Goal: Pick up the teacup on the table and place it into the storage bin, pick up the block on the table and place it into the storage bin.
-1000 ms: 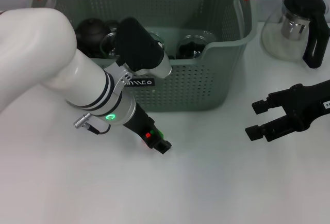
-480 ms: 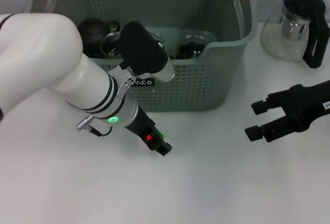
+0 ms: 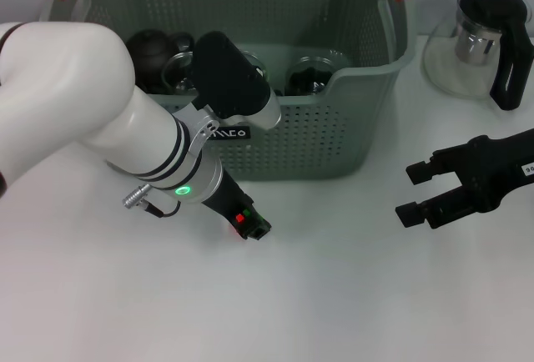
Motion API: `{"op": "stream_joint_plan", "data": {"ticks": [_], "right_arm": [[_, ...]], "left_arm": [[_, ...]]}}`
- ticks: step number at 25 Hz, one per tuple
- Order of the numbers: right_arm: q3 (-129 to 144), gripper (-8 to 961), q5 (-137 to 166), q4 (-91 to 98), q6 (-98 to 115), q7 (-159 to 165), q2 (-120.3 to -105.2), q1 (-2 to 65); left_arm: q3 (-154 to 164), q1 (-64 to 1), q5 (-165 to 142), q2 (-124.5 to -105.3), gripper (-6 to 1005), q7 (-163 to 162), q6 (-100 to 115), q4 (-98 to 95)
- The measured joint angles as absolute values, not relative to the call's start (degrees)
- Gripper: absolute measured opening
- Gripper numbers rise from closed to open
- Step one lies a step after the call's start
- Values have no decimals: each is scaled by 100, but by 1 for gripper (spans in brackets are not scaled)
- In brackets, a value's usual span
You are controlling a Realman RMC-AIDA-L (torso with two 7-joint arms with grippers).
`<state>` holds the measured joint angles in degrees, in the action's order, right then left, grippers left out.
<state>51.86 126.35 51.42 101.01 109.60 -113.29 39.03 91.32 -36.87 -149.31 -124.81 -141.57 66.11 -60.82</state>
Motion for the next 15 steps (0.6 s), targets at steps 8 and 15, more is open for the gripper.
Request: {"op": "stream_joint_plan", "data": {"ticks": [8, 15], "right_arm": [[5185, 946, 12615, 5142, 10098, 10953, -11329, 3879], [5185, 946, 12627, 5142, 10103, 10934, -11329, 3845]], "left_arm": [[9100, -3672, -14933, -12481, 440, -14156, 6756, -6242], [8644, -3530, -14794, -12480, 424, -14030, 7923, -7200]]}}
